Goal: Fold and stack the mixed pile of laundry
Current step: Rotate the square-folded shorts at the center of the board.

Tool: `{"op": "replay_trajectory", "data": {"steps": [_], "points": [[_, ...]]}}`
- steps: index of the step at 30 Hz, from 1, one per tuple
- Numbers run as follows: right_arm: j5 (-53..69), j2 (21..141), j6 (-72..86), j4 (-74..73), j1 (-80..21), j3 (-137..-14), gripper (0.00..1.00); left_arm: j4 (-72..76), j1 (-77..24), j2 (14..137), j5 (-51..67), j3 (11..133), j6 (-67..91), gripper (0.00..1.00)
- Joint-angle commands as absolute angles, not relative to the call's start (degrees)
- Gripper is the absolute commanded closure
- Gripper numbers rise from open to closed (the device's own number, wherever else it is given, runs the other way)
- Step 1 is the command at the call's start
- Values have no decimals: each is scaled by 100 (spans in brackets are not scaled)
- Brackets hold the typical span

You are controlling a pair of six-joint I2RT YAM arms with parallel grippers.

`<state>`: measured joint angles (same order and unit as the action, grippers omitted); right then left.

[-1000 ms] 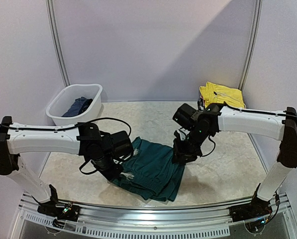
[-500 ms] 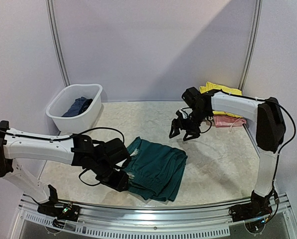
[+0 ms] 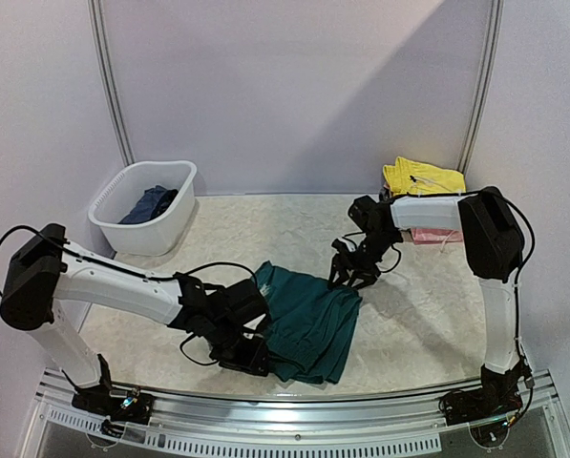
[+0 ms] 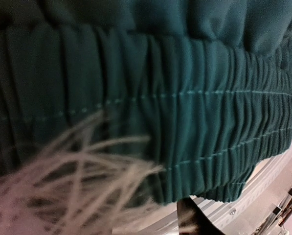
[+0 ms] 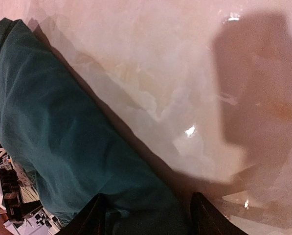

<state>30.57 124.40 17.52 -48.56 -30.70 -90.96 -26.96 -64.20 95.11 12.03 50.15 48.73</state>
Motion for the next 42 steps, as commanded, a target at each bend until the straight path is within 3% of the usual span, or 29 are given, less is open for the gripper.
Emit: {"op": "replay_trajectory", "data": {"steps": [1,7,19,30,35,42], "points": [[3148,12316,1778,-4647,-3074,-8481,46,-2448,-6208,9854,1264,4904,4770,56],[3310,11815,2252,-4085,-3071,-7487,60,-2732,-5786,9909,1237,4948,4257,58],[3352,10422,4044,-2661,-3374,-5207,64,-3225,-4593,10539,1318,5723,2970,60],[3138,9146,5427,-2295,-4116,-4439,64,-4400,-3869,11318,1103,7710,1885,60],[2581,8559,5314,-3145,-4073,-4645,52,-4952,-3858,10992,497,8085,1674,51],[2005,8174,4831,-3963,-3634,-5080,28,-5317,-4210,9968,-763,8133,1500,26]]}}
